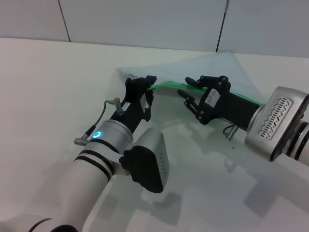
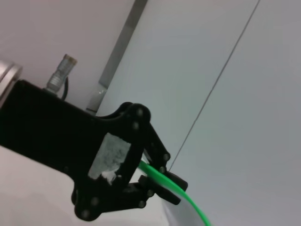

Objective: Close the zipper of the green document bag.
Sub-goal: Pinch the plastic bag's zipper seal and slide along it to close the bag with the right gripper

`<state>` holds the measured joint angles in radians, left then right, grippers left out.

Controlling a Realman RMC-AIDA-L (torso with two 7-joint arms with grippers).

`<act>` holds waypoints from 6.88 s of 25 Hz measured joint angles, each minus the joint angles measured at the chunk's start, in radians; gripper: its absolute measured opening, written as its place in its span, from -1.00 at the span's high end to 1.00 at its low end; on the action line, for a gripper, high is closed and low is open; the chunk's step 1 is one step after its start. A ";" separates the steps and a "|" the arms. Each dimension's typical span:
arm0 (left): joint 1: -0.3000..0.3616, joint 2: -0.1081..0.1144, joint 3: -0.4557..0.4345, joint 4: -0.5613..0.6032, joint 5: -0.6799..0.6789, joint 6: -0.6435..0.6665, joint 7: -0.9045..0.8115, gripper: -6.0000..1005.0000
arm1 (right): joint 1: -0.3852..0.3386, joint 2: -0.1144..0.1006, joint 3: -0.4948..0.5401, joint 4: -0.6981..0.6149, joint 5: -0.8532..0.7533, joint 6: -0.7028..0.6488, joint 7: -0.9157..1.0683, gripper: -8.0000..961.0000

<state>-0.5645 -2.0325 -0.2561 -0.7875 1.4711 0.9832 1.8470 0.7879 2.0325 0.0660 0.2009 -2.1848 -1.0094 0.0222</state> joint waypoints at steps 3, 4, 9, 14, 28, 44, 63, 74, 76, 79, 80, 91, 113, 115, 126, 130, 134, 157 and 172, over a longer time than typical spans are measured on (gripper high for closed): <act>0.001 0.000 0.001 0.002 0.000 0.000 0.002 0.88 | -0.001 0.000 0.000 0.002 -0.007 0.000 -0.033 0.41; 0.001 0.001 0.002 0.002 0.000 0.000 0.003 0.88 | -0.001 0.000 0.000 0.002 -0.007 0.000 -0.041 0.41; 0.002 0.001 0.007 0.003 0.000 0.000 0.007 0.88 | -0.004 0.000 0.006 0.003 -0.005 0.000 -0.089 0.43; 0.003 0.002 0.016 0.003 0.000 0.005 0.008 0.88 | -0.005 0.002 0.009 0.009 -0.004 0.000 -0.121 0.44; 0.003 0.002 0.015 0.002 0.003 0.008 0.008 0.88 | -0.006 0.000 0.014 0.003 0.002 0.012 -0.152 0.47; 0.003 0.002 0.015 0.002 0.014 0.008 0.007 0.88 | -0.007 0.000 0.014 0.002 0.002 0.013 -0.154 0.62; 0.003 0.003 0.015 0.002 0.014 0.008 0.002 0.88 | -0.014 0.000 0.014 0.002 0.002 0.011 -0.154 0.76; 0.003 0.003 0.015 0.002 0.014 0.003 0.005 0.88 | -0.016 0.000 0.014 0.001 -0.001 0.008 -0.158 0.80; 0.003 0.003 0.015 0.002 0.014 0.004 0.005 0.88 | -0.016 0.000 0.014 0.002 -0.001 0.008 -0.158 0.80; 0.003 0.003 0.018 0.002 0.014 0.006 0.004 0.88 | -0.016 0.000 0.014 0.002 0.000 0.009 -0.159 0.80; 0.003 0.003 0.020 0.002 0.014 0.006 0.003 0.88 | -0.016 0.000 0.014 0.001 0.001 0.010 -0.159 0.80; 0.003 0.005 0.026 0.004 0.027 0.008 -0.003 0.88 | -0.018 0.000 0.014 -0.009 0.003 0.012 -0.159 0.81; 0.003 0.005 0.026 0.004 0.038 0.006 -0.006 0.88 | -0.041 -0.002 0.039 -0.040 0.004 0.015 -0.152 0.82; 0.003 0.005 0.026 0.004 0.038 0.006 -0.006 0.88 | -0.045 -0.002 0.047 -0.047 0.004 0.017 -0.152 0.82; 0.003 0.005 0.026 0.004 0.038 0.002 -0.006 0.88 | -0.053 -0.002 0.061 -0.063 0.005 0.039 -0.151 0.82; 0.003 0.005 0.026 0.004 0.038 0.000 -0.006 0.88 | -0.056 -0.002 0.075 -0.065 0.005 0.051 -0.151 0.82; 0.003 0.005 0.026 0.004 0.038 0.000 -0.006 0.88 | -0.058 -0.001 0.079 -0.077 0.005 0.053 -0.150 0.82; 0.002 0.005 0.029 0.005 0.038 -0.005 -0.006 0.88 | -0.086 -0.004 0.152 -0.123 0.005 0.104 -0.146 0.82; 0.002 0.005 0.029 0.005 0.041 -0.004 -0.006 0.87 | -0.085 -0.003 0.188 -0.163 0.005 0.131 -0.134 0.82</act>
<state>-0.5630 -2.0279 -0.2269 -0.7823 1.5119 0.9787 1.8411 0.7025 2.0293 0.2536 0.0379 -2.1797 -0.8789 -0.1119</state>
